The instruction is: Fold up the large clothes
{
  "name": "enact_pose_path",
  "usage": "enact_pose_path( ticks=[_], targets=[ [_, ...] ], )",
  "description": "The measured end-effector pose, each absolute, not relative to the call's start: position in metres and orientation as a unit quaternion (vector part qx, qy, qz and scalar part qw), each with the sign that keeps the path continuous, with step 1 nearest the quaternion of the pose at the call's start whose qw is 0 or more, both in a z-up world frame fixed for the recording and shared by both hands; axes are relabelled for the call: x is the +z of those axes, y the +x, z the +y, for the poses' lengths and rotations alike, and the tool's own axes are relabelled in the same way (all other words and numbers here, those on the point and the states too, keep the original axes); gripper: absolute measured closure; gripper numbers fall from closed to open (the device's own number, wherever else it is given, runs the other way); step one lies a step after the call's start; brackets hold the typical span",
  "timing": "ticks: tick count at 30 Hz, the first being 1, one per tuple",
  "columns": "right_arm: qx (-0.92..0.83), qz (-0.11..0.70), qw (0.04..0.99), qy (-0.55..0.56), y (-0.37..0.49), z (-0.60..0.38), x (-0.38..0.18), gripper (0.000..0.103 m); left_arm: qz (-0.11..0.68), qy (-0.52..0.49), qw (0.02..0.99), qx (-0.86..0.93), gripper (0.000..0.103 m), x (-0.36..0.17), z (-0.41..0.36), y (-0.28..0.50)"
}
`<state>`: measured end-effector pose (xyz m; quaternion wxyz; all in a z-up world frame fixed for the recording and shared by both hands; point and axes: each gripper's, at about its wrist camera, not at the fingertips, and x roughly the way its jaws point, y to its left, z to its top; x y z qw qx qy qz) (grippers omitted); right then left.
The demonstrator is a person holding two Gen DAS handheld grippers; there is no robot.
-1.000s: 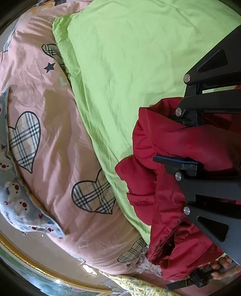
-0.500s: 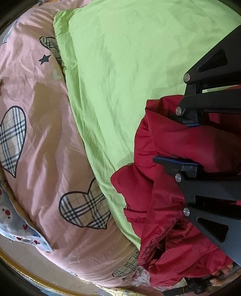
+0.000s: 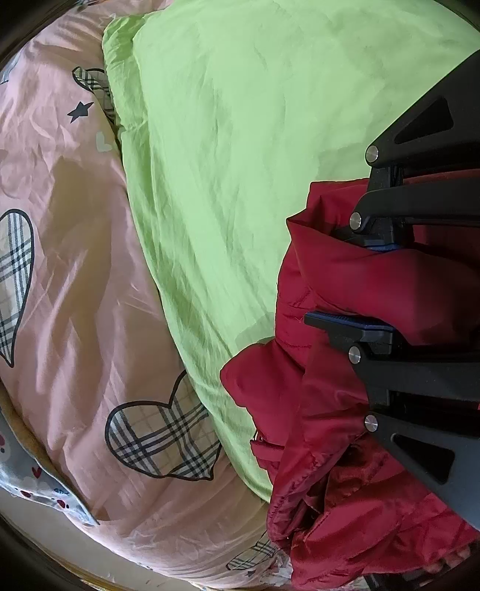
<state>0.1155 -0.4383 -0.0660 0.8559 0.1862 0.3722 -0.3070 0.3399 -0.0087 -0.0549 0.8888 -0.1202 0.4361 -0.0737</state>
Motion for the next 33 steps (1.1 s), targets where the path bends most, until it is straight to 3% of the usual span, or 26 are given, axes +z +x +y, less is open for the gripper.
enact_pose_path(
  ticks=[2, 6, 15, 25, 28, 31, 33],
  targets=[
    [-0.309, 0.374, 0.855, 0.183, 0.118, -0.439, -0.067, 0.078, 0.429, -0.116, 0.893, -0.073, 0.061, -0.047, -0.007, 0.333],
    [-0.313, 0.377, 0.853, 0.18, 0.123, -0.441, -0.068, 0.078, 0.396, -0.095, 0.912, -0.055, 0.026, -0.026, -0.003, 0.313],
    [-0.33, 0.387, 0.844, 0.172, 0.135, -0.445, -0.07, 0.078, 0.371, -0.046, 0.92, -0.119, 0.026, -0.003, -0.035, 0.248],
    [-0.312, 0.384, 0.847, 0.193, 0.133, -0.448, -0.063, 0.073, 0.441, 0.005, 0.889, -0.126, 0.024, -0.066, -0.083, 0.251],
    [-0.299, 0.375, 0.855, 0.197, 0.126, -0.444, -0.048, 0.066, 0.438, -0.003, 0.891, -0.118, 0.023, -0.074, -0.077, 0.259],
    [-0.289, 0.363, 0.866, 0.188, 0.118, -0.436, -0.025, 0.047, 0.439, 0.003, 0.892, -0.111, 0.023, -0.076, -0.078, 0.263],
    [-0.285, 0.349, 0.875, 0.175, 0.111, -0.428, -0.008, 0.041, 0.438, 0.008, 0.892, -0.107, 0.023, -0.077, -0.078, 0.265]
  ],
)
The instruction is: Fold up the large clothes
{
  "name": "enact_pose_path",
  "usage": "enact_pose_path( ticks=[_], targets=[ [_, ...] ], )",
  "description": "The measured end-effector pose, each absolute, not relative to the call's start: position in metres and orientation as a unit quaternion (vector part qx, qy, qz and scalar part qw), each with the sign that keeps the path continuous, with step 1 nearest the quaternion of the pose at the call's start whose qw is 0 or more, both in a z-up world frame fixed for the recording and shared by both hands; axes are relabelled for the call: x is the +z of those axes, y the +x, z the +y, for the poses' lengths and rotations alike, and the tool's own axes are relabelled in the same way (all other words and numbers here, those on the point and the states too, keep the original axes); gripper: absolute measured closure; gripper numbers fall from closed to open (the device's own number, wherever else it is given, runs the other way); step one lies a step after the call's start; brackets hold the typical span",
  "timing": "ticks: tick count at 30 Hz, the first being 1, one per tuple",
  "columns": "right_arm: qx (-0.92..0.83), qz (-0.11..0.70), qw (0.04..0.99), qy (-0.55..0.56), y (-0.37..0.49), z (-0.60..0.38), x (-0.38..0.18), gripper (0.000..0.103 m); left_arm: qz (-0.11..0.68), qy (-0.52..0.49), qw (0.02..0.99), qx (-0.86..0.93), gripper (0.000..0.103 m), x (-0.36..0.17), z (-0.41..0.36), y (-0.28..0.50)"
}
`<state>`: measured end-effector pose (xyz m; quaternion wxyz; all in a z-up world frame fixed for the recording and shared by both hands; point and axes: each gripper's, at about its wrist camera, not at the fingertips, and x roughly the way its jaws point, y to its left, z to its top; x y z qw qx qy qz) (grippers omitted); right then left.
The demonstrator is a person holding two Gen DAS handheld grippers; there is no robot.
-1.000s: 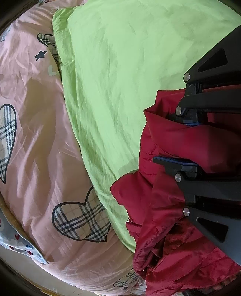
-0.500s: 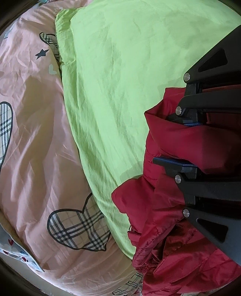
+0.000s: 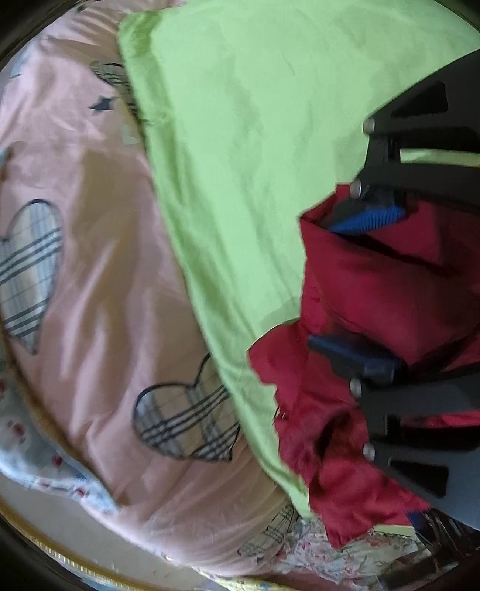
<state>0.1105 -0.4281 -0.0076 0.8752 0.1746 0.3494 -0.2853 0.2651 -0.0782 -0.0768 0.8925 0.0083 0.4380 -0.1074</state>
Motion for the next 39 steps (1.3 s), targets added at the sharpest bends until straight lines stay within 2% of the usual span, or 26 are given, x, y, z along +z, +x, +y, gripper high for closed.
enact_pose_path(
  ticks=[4, 7, 16, 19, 27, 33, 39],
  targets=[
    [-0.252, 0.335, 0.895, 0.153, 0.095, -0.407, 0.024, 0.031, 0.44, 0.007, 0.892, -0.101, 0.023, -0.078, -0.076, 0.269],
    [-0.217, 0.361, 0.896, 0.136, 0.091, -0.39, 0.022, 0.028, 0.441, 0.01, 0.892, -0.098, 0.022, -0.081, -0.078, 0.272],
    [-0.193, 0.477, 0.851, 0.099, 0.114, -0.378, -0.057, 0.026, 0.441, 0.004, 0.892, -0.098, 0.023, -0.077, -0.082, 0.278],
    [-0.201, 0.478, 0.849, 0.103, 0.121, -0.384, -0.066, 0.021, 0.44, -0.004, 0.891, -0.11, 0.025, -0.067, -0.072, 0.269],
    [-0.208, 0.47, 0.848, 0.132, 0.128, -0.398, -0.07, 0.02, 0.412, -0.037, 0.905, -0.101, 0.027, -0.041, -0.022, 0.235],
    [-0.216, 0.467, 0.847, 0.135, 0.123, -0.401, -0.071, 0.019, 0.448, -0.039, 0.887, -0.1, 0.028, -0.066, -0.025, 0.257],
    [-0.22, 0.46, 0.849, 0.138, 0.124, -0.398, -0.07, 0.018, 0.46, -0.044, 0.882, -0.094, 0.024, -0.085, -0.032, 0.284]
  ],
)
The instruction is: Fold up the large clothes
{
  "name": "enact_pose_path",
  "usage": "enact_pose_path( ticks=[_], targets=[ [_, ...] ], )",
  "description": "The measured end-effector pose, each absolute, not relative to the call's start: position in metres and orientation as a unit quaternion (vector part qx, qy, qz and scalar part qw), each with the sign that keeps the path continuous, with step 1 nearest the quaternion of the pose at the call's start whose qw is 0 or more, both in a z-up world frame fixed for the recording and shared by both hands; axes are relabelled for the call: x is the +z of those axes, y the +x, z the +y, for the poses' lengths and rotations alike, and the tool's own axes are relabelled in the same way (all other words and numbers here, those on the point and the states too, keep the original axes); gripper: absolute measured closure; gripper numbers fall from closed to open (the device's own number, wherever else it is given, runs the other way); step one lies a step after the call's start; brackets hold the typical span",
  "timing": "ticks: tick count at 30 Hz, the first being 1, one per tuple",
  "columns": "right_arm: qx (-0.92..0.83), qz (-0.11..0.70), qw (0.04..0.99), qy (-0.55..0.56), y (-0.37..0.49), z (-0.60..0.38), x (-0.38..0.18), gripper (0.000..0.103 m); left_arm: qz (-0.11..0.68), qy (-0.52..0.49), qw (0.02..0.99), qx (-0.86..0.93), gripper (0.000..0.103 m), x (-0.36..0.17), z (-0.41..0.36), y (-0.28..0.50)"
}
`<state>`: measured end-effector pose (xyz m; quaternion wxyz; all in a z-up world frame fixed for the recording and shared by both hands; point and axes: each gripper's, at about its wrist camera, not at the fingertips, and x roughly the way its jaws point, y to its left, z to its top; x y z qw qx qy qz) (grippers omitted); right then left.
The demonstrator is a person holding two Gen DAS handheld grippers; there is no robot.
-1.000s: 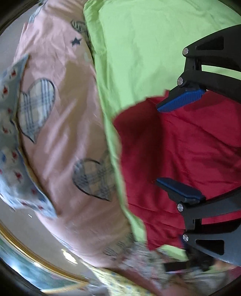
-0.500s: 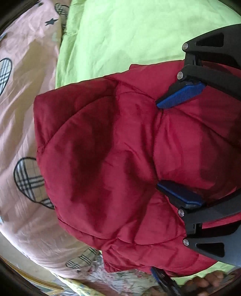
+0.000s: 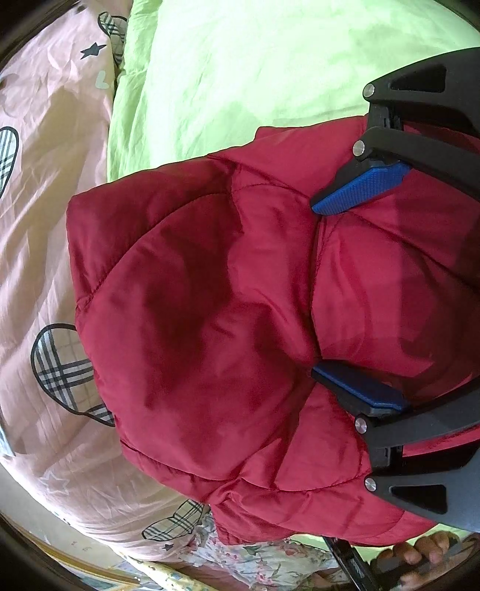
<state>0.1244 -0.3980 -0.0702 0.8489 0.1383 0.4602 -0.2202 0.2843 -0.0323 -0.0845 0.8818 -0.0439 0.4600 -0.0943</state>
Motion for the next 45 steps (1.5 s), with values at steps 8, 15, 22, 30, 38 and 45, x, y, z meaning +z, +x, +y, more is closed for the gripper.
enact_pose_path(
  ticks=[8, 15, 22, 30, 38, 45],
  targets=[
    [-0.209, 0.438, 0.86, 0.156, 0.104, -0.394, -0.045, 0.02, 0.453, -0.058, 0.883, -0.108, 0.022, -0.076, -0.025, 0.287],
    [-0.207, 0.424, 0.868, 0.154, 0.08, -0.397, -0.02, 0.02, 0.442, -0.073, 0.886, -0.118, 0.021, -0.062, -0.012, 0.277],
    [-0.228, 0.42, 0.863, 0.163, 0.06, -0.413, -0.014, 0.02, 0.431, -0.096, 0.889, -0.122, 0.019, -0.054, 0.012, 0.259],
    [-0.239, 0.424, 0.852, 0.192, 0.048, -0.433, -0.022, 0.02, 0.437, -0.128, 0.883, -0.116, 0.016, -0.059, 0.037, 0.257],
    [-0.215, 0.429, 0.83, 0.285, 0.034, -0.456, -0.051, 0.02, 0.454, -0.237, 0.847, -0.141, 0.016, -0.092, 0.08, 0.272],
    [-0.195, 0.431, 0.822, 0.315, 0.039, -0.456, -0.061, 0.018, 0.483, -0.316, 0.797, -0.175, 0.008, -0.132, 0.087, 0.3]
  ],
)
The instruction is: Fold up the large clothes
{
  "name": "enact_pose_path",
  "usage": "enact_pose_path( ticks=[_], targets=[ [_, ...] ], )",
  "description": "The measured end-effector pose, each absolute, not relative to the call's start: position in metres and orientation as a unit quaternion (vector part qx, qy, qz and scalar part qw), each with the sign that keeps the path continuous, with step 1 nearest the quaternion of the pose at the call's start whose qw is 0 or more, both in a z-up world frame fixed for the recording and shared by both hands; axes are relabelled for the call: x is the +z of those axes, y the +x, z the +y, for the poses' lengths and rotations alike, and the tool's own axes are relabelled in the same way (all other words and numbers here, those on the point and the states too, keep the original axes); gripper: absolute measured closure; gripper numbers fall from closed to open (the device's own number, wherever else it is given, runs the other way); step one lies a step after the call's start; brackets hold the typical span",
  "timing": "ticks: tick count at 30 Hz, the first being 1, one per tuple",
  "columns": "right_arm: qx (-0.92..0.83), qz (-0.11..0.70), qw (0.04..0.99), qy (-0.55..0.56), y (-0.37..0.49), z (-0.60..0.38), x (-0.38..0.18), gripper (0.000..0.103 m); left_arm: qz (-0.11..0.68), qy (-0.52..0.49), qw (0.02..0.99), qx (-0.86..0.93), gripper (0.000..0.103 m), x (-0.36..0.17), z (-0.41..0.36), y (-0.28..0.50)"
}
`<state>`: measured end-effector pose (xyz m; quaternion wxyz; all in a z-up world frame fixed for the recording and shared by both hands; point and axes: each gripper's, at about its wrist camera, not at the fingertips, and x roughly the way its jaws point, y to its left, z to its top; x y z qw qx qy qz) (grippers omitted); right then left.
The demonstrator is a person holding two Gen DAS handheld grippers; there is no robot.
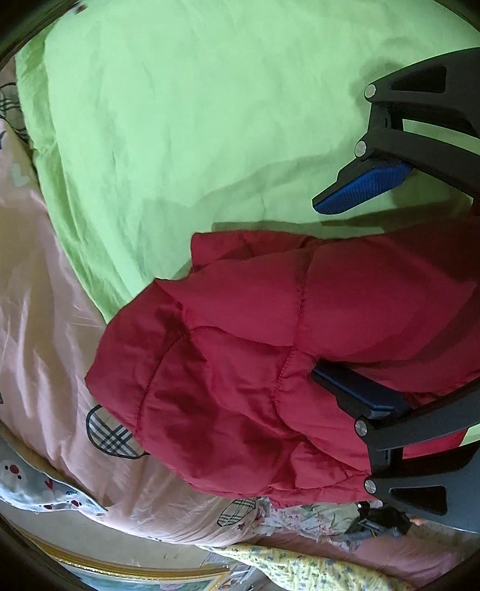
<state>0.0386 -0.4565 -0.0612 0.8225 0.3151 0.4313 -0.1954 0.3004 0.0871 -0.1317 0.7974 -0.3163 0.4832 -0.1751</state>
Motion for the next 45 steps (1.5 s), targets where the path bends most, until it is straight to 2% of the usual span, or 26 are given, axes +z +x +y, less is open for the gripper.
enact_pose_path(
  ticks=[5, 7, 8, 9, 11, 12, 14, 18, 32, 38, 45],
  targets=[
    [-0.165, 0.433, 0.812, 0.355, 0.046, -0.457, -0.073, 0.016, 0.493, -0.306, 0.792, -0.189, 0.009, -0.138, 0.075, 0.312],
    [-0.154, 0.444, 0.808, 0.357, 0.052, -0.451, -0.078, 0.018, 0.492, -0.29, 0.799, -0.189, 0.016, -0.135, 0.07, 0.314],
    [-0.152, 0.448, 0.809, 0.35, 0.056, -0.447, -0.079, 0.019, 0.488, -0.284, 0.802, -0.193, 0.025, -0.133, 0.069, 0.314],
    [-0.153, 0.452, 0.81, 0.34, 0.058, -0.441, -0.079, 0.024, 0.485, -0.279, 0.805, -0.197, 0.034, -0.129, 0.067, 0.31],
    [-0.153, 0.454, 0.81, 0.337, 0.059, -0.435, -0.075, 0.038, 0.478, -0.263, 0.813, -0.204, 0.045, -0.122, 0.064, 0.305],
    [-0.15, 0.454, 0.81, 0.338, 0.059, -0.433, -0.072, 0.049, 0.475, -0.255, 0.816, -0.207, 0.05, -0.118, 0.063, 0.302],
    [-0.143, 0.455, 0.815, 0.331, 0.058, -0.425, -0.062, 0.06, 0.471, -0.249, 0.82, -0.211, 0.055, -0.112, 0.063, 0.297],
    [-0.132, 0.458, 0.822, 0.312, 0.052, -0.405, -0.044, 0.067, 0.465, -0.244, 0.823, -0.219, 0.06, -0.096, 0.064, 0.286],
    [-0.08, 0.477, 0.818, 0.312, -0.023, -0.353, -0.021, 0.069, 0.488, -0.229, 0.795, -0.279, 0.063, -0.066, 0.102, 0.188],
    [-0.078, 0.476, 0.814, 0.323, -0.037, -0.349, -0.026, 0.068, 0.498, -0.233, 0.79, -0.272, 0.062, -0.073, 0.107, 0.183],
    [-0.106, 0.475, 0.813, 0.32, -0.035, -0.352, -0.037, 0.065, 0.5, -0.221, 0.805, -0.231, 0.055, -0.085, 0.103, 0.189]
  ],
)
